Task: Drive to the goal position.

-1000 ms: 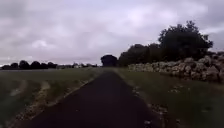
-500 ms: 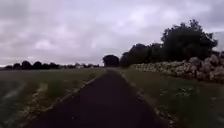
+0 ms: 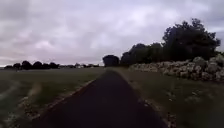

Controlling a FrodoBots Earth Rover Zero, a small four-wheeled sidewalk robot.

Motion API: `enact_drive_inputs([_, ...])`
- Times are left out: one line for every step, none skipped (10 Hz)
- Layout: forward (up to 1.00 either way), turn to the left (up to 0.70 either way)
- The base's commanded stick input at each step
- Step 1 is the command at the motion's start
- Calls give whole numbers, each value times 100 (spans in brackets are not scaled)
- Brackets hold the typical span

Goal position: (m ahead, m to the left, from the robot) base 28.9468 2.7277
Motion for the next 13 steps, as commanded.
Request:
enact_drive_inputs([50,0])
enact_drive_inputs([50,0])
enact_drive_inputs([50,0])
enact_drive_inputs([50,0])
enact_drive_inputs([50,0])
enact_drive_inputs([50,0])
enact_drive_inputs([50,0])
enact_drive_inputs([50,0])
enact_drive_inputs([50,0])
enact_drive_inputs([50,0])
enact_drive_inputs([50,0])
enact_drive_inputs([50,0])
enact_drive_inputs([50,0])
